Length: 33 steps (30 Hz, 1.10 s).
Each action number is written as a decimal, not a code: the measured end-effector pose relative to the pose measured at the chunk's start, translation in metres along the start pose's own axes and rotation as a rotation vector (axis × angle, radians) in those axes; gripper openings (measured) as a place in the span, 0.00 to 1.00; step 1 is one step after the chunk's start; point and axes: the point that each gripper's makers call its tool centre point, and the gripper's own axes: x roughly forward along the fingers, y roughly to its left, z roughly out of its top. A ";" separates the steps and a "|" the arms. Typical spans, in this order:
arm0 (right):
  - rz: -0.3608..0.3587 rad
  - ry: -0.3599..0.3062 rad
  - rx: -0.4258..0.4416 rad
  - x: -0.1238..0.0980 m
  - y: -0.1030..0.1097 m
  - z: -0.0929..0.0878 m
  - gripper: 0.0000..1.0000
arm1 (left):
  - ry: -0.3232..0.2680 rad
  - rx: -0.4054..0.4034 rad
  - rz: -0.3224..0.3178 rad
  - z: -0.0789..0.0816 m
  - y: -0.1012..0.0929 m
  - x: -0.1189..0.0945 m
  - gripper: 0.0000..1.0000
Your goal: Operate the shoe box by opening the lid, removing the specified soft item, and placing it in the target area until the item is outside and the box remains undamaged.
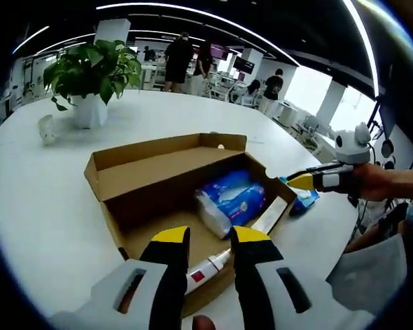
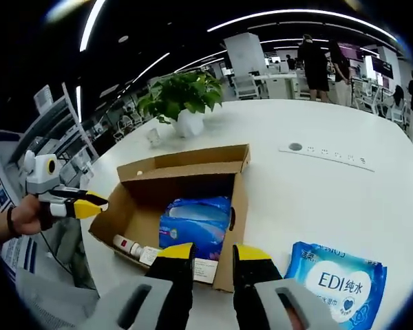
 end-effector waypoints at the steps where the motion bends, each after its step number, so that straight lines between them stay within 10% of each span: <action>1: 0.003 0.002 -0.006 0.001 0.001 0.001 0.18 | -0.002 -0.001 0.001 0.000 0.000 -0.001 0.23; 33: 0.202 0.276 -0.569 0.071 0.037 0.018 0.51 | -0.009 0.019 -0.011 -0.014 -0.008 -0.029 0.28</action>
